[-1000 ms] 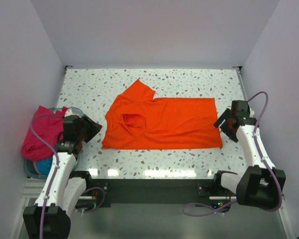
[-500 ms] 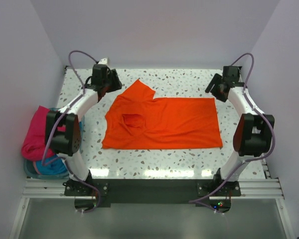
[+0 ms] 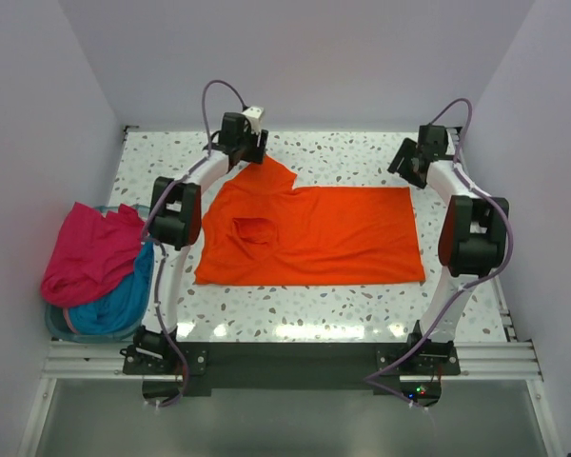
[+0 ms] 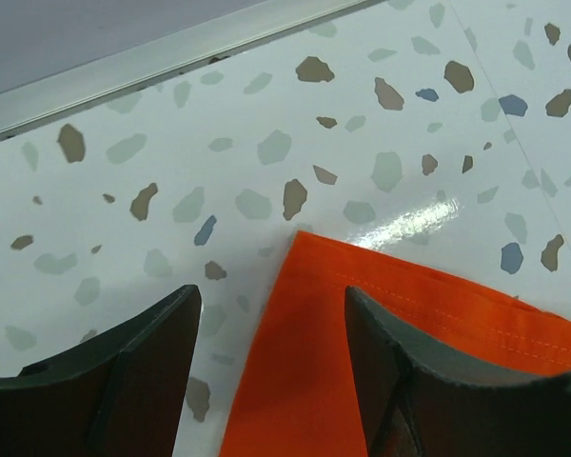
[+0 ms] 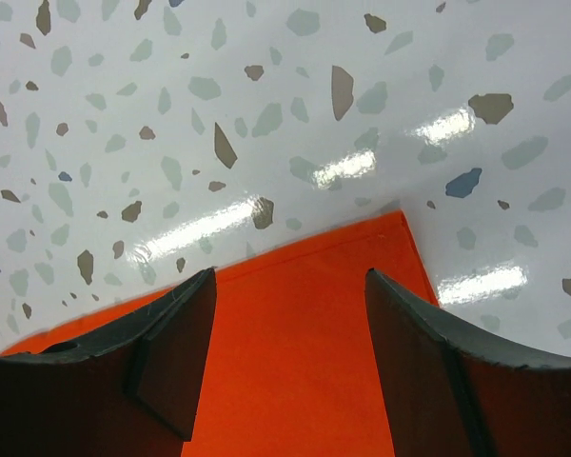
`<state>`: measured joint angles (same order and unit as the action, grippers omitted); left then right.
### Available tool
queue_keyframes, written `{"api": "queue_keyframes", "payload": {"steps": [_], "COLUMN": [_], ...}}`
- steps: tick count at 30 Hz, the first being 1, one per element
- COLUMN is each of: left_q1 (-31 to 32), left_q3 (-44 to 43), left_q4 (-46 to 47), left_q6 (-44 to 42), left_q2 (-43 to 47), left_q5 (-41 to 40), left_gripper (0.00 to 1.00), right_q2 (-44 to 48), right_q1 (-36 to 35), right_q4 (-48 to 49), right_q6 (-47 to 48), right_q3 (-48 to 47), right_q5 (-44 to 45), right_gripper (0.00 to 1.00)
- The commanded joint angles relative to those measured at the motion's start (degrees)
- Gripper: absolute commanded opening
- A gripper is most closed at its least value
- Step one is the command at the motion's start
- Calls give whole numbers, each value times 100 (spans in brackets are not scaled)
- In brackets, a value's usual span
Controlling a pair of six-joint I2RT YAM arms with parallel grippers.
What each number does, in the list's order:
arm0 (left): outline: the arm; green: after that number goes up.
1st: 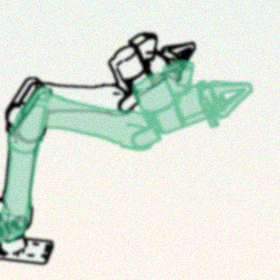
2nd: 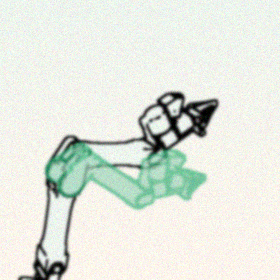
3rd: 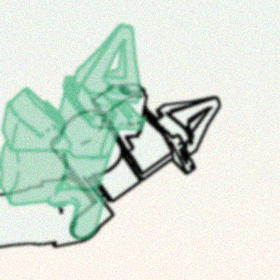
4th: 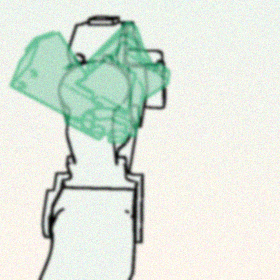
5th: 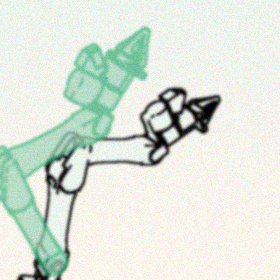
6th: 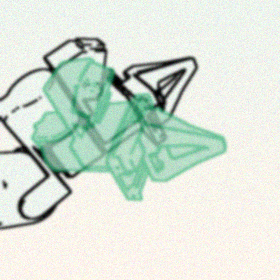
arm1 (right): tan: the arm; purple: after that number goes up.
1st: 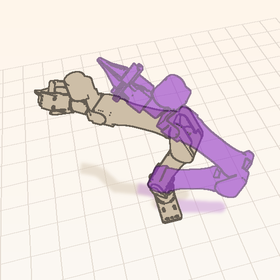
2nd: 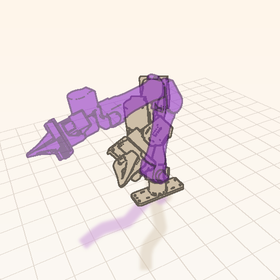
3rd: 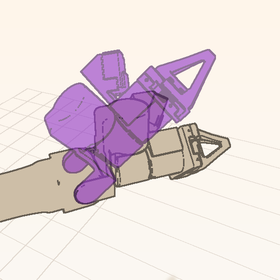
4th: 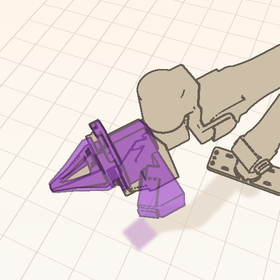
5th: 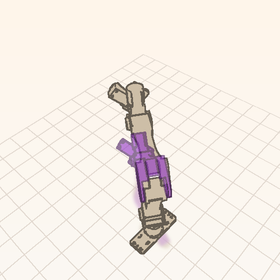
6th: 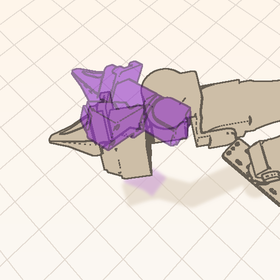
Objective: Fold and stack the t-shirts
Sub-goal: Fold the tshirt
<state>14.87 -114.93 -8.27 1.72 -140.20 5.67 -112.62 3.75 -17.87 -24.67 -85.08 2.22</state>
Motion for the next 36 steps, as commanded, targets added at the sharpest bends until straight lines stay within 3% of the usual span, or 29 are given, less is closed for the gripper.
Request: {"api": "queue_keyframes", "payload": {"steps": [1, 8, 17, 21, 26, 36], "left_q1": [86, 130, 139, 139, 139, 130], "left_q3": [-695, -723, -574, -346, -337, -249], "left_q4": [1, 282, 484, 739, 1108, 1354], "left_q6": [-550, -514, -348, -216, -216, -49], "left_q2": [-384, -605, -561, -385, -324, -271], "left_q5": [250, 347, 444, 321, 294, 215], "left_gripper": [67, 66, 39, 21, 14, 5], "right_q2": [-58, -164, -331, -427, -752, -955], "right_q1": [12, 12, 12, 21, 21, 12], "right_q4": [477, 512, 179, 29, -181, -454], "right_q6": [181, 243, 506, 542, 542, 568], "right_q3": [-290, -237, -439, -518, -764, -844], "right_q5": [121, 182, 586, 754, 727, 1096], "right_gripper": [67, 67, 66, 59, 51, 50]}}
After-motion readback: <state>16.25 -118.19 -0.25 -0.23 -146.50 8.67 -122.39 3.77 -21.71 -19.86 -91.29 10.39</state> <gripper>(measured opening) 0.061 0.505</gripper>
